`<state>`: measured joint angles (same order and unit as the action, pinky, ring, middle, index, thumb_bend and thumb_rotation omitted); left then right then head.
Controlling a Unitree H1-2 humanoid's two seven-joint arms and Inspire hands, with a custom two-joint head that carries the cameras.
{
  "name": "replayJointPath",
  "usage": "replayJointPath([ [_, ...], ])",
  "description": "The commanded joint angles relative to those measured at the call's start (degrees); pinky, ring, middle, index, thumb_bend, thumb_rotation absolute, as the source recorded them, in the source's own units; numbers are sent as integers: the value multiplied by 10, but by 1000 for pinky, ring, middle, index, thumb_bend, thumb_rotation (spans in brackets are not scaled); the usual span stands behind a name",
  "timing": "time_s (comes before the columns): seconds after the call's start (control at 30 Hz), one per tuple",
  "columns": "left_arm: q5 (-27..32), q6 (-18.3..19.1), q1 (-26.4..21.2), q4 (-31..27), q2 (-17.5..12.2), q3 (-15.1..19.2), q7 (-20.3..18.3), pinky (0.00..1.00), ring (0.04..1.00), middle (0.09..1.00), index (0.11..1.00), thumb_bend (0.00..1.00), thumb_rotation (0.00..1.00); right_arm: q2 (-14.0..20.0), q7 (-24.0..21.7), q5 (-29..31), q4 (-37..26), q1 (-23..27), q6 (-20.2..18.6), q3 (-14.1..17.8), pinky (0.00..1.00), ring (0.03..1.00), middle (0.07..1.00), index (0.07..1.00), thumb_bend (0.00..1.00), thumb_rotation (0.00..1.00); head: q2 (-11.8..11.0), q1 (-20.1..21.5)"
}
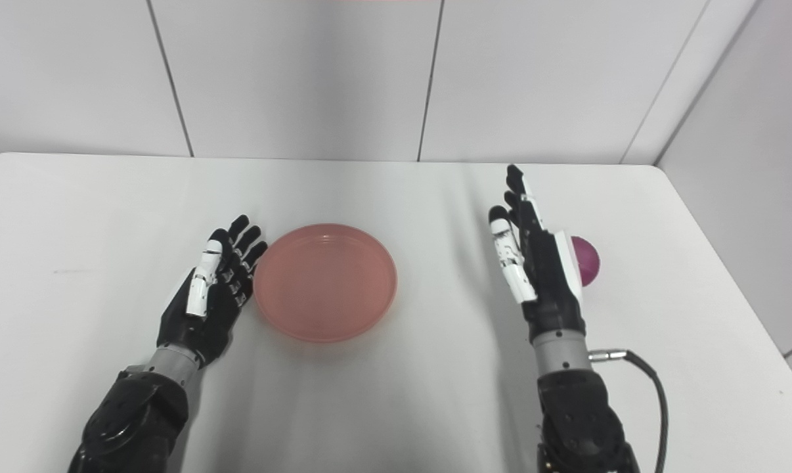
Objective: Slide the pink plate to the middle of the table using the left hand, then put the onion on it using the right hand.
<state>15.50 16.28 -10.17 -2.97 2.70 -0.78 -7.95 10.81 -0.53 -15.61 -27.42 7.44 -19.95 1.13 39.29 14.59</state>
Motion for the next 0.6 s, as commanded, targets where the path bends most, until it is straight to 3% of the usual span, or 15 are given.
replayJointPath([
  [0.0,5,-17,-1,1,-1,2,-8,971,991,1000,992,466,1000,13,2,-20,-17,15,21,3,877,937,966,972,574,777,-2,6],
  [0.2,12,-24,-3,10,-6,6,-16,972,992,1000,995,467,1000,43,9,-57,-8,24,25,16,837,906,942,964,702,694,-4,18],
  [0.23,13,-25,-3,12,-7,6,-17,975,991,1000,994,471,1000,45,10,-58,-6,26,22,20,839,904,938,967,790,640,-4,18],
  [0.37,17,-30,-5,21,-12,8,-25,988,996,1000,999,470,1000,68,12,-81,1,33,26,34,837,905,936,966,890,562,-4,25],
  [0.47,19,-32,-6,25,-13,9,-28,995,999,1000,1000,469,1000,75,12,-84,3,36,26,41,852,917,945,970,932,510,-4,26],
  [0.57,21,-35,-6,29,-15,9,-31,1000,1000,1000,1000,467,1000,96,7,-126,-4,41,7,41,837,913,946,974,950,502,-6,31],
])
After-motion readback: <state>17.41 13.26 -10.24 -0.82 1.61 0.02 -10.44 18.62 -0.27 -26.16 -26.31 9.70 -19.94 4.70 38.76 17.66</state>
